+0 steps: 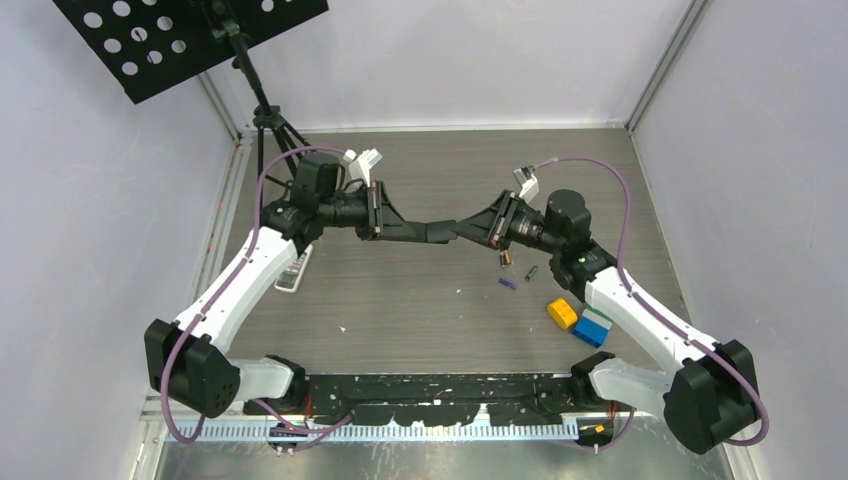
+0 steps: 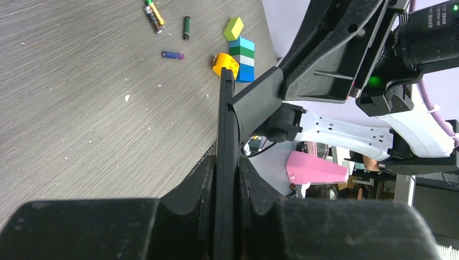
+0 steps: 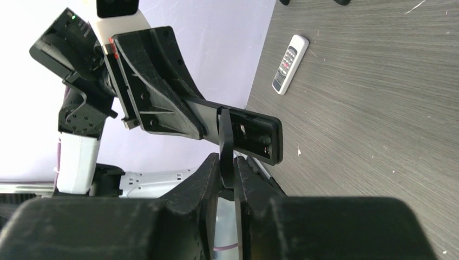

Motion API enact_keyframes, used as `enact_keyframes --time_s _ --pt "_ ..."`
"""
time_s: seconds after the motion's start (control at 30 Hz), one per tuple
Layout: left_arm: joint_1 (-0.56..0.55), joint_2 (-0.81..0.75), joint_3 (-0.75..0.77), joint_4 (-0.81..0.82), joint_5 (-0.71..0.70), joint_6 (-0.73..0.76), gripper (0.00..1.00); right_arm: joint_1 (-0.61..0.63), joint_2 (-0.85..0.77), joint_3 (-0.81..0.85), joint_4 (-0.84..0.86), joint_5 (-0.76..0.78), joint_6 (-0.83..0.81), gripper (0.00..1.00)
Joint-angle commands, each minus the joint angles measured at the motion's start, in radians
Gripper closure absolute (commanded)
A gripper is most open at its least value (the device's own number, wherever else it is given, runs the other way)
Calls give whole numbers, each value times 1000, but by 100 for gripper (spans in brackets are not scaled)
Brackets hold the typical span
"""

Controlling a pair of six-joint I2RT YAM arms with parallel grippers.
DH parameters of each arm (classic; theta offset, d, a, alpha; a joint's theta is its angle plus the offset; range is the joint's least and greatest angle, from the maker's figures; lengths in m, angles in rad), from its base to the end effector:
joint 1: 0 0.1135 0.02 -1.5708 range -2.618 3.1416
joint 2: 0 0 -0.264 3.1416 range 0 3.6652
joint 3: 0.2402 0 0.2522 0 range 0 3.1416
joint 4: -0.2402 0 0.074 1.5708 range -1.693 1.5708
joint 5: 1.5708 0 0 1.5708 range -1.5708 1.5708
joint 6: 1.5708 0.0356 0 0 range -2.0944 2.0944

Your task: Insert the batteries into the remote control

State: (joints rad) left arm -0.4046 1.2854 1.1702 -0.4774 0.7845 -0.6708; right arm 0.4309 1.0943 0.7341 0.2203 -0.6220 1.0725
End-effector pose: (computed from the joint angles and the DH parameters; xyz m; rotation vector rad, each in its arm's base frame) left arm 0.2458 -0.1326 0.3429 0.1950 2.3266 -1.4317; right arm 0.2196 0.1238 0.3035 0.0959 1.9797 1.5811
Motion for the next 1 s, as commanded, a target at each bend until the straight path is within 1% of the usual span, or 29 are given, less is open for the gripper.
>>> enact_keyframes --time_s 0.0,0.1,0.23,0.33,0.47,0.6,0.67,0.73,0.87,0.97 --pt "4 -13 4 2 -10 26 100 6 15 23 81 -10 33 86" --pt "6 -7 -3 0 -16 29 100 6 20 20 88 -6 41 99" --pt "6 3 -8 -27 -45 58 100 6 20 17 89 8 42 99" --pt "6 11 -6 -86 -118 111 100 6 9 6 109 29 49 100" --pt "6 12 -18 -179 -247 188 100 6 -11 -16 127 94 60 100" --pt "6 -5 -56 -207 -300 211 100 6 9 -26 106 185 64 100" --pt "6 -19 -71 -208 -301 215 100 6 50 -19 83 239 52 100" --pt "6 -34 -82 -207 -292 219 100 11 115 -8 94 272 38 100" --pt "5 -57 -94 -203 -271 230 100 32 280 46 110 328 -5 100" --pt "6 -64 -103 -200 -265 236 100 40 409 87 122 338 -27 100"
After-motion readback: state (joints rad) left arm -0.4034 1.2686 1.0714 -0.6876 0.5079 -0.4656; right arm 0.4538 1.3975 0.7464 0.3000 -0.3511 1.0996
